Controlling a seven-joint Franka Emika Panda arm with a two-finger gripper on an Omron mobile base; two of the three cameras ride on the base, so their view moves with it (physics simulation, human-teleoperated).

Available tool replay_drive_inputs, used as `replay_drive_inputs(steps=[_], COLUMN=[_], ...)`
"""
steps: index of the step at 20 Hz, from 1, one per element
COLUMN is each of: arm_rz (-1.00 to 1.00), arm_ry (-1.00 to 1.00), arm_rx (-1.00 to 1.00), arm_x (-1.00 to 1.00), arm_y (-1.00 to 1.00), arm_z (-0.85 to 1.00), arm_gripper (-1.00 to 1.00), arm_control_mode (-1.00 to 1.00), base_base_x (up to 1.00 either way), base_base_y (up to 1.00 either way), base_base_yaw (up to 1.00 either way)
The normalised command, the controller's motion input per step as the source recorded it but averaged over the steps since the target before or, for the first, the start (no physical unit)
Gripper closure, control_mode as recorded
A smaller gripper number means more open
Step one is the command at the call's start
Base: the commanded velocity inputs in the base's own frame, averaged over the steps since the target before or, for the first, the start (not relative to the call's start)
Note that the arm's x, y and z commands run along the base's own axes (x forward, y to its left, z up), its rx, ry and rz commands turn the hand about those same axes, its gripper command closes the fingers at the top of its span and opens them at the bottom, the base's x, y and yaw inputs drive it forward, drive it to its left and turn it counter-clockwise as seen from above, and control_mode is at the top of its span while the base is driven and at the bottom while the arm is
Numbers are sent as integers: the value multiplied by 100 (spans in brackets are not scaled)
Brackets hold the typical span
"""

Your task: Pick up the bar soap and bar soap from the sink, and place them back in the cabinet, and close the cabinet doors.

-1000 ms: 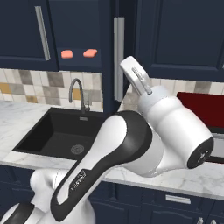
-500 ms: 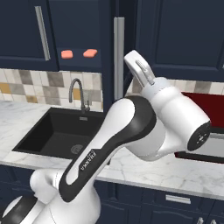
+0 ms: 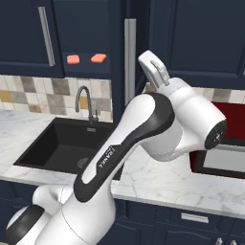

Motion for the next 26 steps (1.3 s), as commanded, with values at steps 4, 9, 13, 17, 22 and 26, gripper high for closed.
replay_drive_inputs(steps=[4, 9, 13, 17, 22, 26], arm_rz=[8, 14, 11, 8, 5, 0], arm_ry=[4, 2, 0, 0, 0, 0], arm_rx=[0, 0, 0, 0, 0, 0], arm_x=[9, 0, -3, -9, -15, -3], arm_y=[0, 13, 29, 37, 46, 61], arm_z=[0, 0, 0, 0, 0, 0], arm_gripper=[-100, -100, -100, -100, -100, -100], arm_control_mode=[-100, -100, -100, -100, -100, -100], base_base_x=[0, 0, 0, 0, 0, 0], base_base_y=[0, 0, 0, 0, 0, 0], base_base_yaw=[0, 0, 0, 0, 0, 0])
